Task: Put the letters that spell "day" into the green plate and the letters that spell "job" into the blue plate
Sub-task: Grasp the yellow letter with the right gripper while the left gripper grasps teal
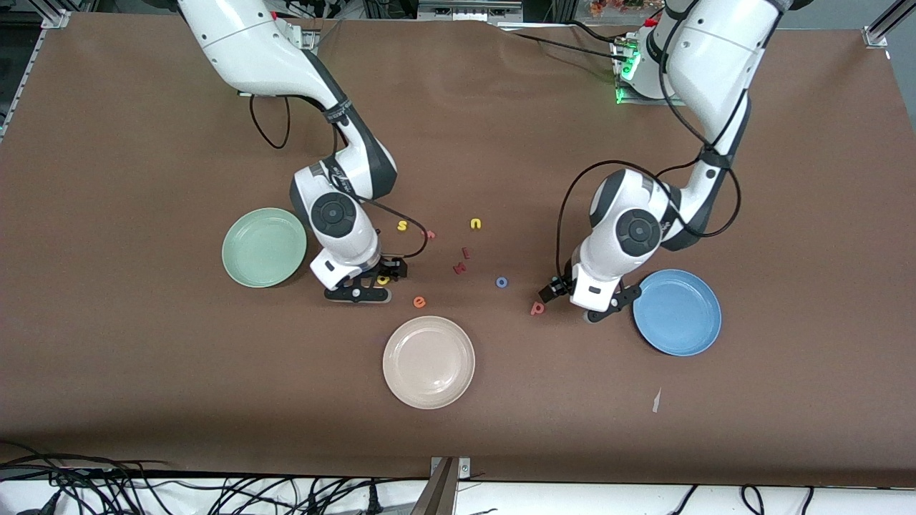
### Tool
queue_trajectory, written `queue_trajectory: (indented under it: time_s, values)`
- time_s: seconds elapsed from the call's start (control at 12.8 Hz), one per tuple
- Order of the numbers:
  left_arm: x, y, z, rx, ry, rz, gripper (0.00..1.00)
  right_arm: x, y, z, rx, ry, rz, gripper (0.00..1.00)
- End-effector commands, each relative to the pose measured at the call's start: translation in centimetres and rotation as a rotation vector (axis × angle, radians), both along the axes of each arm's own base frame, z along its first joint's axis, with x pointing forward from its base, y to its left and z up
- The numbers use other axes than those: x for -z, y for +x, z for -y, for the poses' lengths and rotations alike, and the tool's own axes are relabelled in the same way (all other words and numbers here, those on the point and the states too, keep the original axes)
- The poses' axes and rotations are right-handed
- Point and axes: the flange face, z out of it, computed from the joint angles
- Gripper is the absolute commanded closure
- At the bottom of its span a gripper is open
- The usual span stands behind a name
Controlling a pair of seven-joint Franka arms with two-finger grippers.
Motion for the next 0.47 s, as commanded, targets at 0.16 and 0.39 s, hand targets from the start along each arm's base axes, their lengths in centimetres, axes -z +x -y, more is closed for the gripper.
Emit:
queue_trajectory:
  time_s: [0.16, 0.39]
  values:
    - [2.9, -0.6, 0.3, -0.009, 0.057, -0.011, 0.17, 1.9, -0.1, -0.9, 0.018, 0.012, 0.000, 0.25]
    - [3.9, -1.2, 1.2, -0.014, 0.109, -0.005, 0.29, 2.6, -0.4, -1.0, 0.016, 0.008, -0.009, 0.38]
